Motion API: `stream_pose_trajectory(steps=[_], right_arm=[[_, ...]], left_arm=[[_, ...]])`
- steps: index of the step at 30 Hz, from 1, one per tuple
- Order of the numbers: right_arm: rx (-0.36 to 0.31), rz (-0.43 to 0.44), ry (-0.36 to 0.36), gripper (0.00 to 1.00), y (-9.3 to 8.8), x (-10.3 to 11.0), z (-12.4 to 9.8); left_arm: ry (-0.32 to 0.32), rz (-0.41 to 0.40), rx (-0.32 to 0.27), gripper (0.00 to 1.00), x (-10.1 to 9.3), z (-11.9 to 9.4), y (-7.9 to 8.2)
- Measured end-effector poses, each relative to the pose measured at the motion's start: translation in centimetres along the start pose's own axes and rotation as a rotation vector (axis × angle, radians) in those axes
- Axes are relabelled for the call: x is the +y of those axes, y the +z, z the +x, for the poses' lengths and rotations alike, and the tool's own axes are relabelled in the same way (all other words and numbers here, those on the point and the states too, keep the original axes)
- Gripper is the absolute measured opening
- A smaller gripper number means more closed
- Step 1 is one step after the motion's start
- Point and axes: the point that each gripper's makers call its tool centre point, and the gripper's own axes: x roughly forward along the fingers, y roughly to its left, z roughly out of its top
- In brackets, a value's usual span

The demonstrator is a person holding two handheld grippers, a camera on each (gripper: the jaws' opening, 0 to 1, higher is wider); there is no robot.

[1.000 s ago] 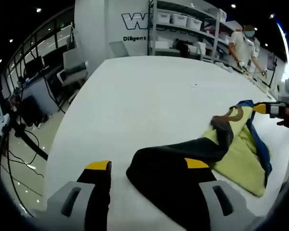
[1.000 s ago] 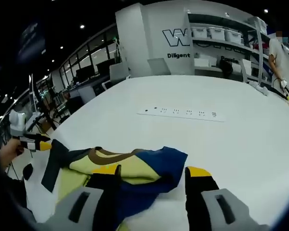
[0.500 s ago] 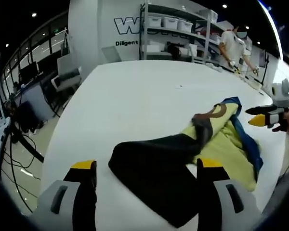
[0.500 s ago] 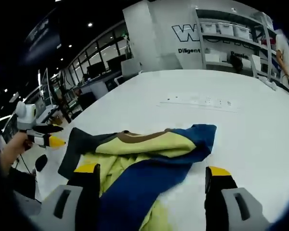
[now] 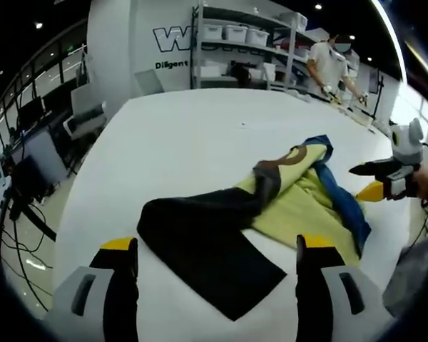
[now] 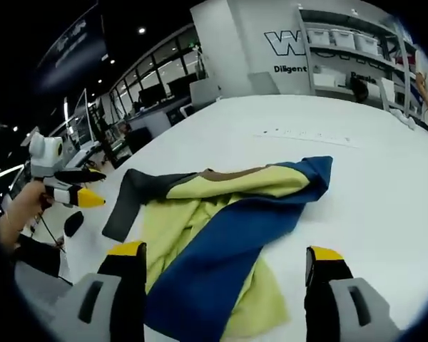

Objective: Fold the garment on the visible template until the final outline fits inside the template.

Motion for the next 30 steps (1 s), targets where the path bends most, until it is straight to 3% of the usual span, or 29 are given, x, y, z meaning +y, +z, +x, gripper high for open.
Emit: stream_pose_trajectory(steps=[9, 21, 25, 30], right_arm=[[0.013, -0.028, 0.03, 0.82, -1.6, 2.2, -0.1], [0.038, -0.08, 0.071, 0.53, -3.2, 4.2, 0.1], [0.039, -0.074, 0.085, 0.36, -3.4, 4.6, 0.1], [0.037, -0.079, 0.091, 0.31, -3.5, 5.1, 0.1]], left_arm=[[-0.054, 0.017, 0.012, 0.9, -2.9, -0.7, -1.0], [-0.125, 0.038, 0.024, 0.85, -6.3, -1.0, -1.7], [-0.155, 0.052, 0.028, 0.83, -8.0, -1.0, -1.9], [-0.19, 0.057, 0.032, 0.8, -10.2, -0.9, -2.4]])
